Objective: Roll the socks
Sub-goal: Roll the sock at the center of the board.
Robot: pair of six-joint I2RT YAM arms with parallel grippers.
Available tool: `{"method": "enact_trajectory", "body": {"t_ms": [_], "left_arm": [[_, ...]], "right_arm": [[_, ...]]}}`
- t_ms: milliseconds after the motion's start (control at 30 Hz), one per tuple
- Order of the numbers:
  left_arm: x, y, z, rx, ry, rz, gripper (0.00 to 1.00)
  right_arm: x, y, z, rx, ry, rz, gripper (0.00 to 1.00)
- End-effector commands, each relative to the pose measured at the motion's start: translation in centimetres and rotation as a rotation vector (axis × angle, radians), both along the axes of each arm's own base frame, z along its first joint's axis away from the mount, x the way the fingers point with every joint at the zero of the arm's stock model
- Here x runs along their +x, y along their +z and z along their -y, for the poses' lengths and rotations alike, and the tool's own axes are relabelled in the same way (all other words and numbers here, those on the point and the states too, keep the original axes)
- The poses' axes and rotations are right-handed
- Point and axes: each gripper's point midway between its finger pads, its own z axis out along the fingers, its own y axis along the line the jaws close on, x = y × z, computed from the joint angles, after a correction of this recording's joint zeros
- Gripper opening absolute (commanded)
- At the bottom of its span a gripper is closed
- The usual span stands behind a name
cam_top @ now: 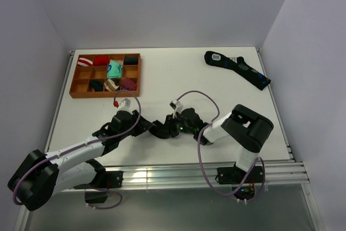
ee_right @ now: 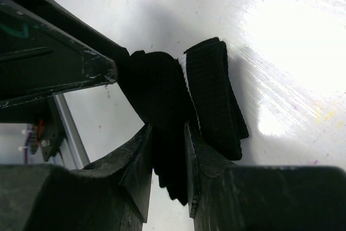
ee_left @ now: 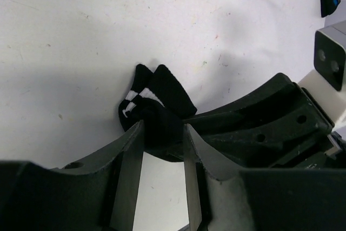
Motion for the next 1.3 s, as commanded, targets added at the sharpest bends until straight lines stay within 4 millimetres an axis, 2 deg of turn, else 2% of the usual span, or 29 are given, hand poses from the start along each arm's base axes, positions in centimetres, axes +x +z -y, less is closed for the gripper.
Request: {"method": "enact_trajectory", "body": {"t_ms": [0, 167, 300, 467, 667, 1033, 1100, 1267], "left_arm": [[1.2, 2.1, 0.4, -0.067, 0.036, 0.106, 0.4], [0.5, 1.1, 0.2, -0.042, 0.04, 0.115, 0.4], [0.0, 1.1, 0.4, -0.061, 0.038, 0.147, 0.4], [-0.8, -0.6, 0.1, -0.04, 0.04, 0.125, 0.41], [-1.2, -1.1, -0.2, -0.057, 0.058, 0.145, 0.42], [-2.0, -0.6, -1.4, -0.069, 0.083, 0.208, 0.43], [-2.0, -0.7, -1.5, -0.065, 0.085, 0.211, 0.49], [-1.8, -1.1, -0.9, -0.061, 0.072, 0.201, 0.51]], "right_arm": [[-7.3, -9.9, 7.6, -0.374, 0.017, -0.403, 0.22], [-7.5, -10.4, 7.9, -0.393, 0.015, -0.462, 0.22], [-7.6, -10.7, 8.6, -0.424, -0.001, -0.503, 0.22], [-7.4, -10.6, 8.6, -0.415, -0.009, -0.546, 0.21], [-7.7, -10.8, 8.5, -0.412, -0.007, -0.617, 0.21], [-7.9, -11.1, 9.0, -0.412, -0.004, -0.708, 0.21], [-8.0, -11.3, 9.1, -0.419, -0.003, -0.712, 0.21], [-8.0, -11.4, 8.8, -0.4, 0.0, -0.738, 0.2]]}}
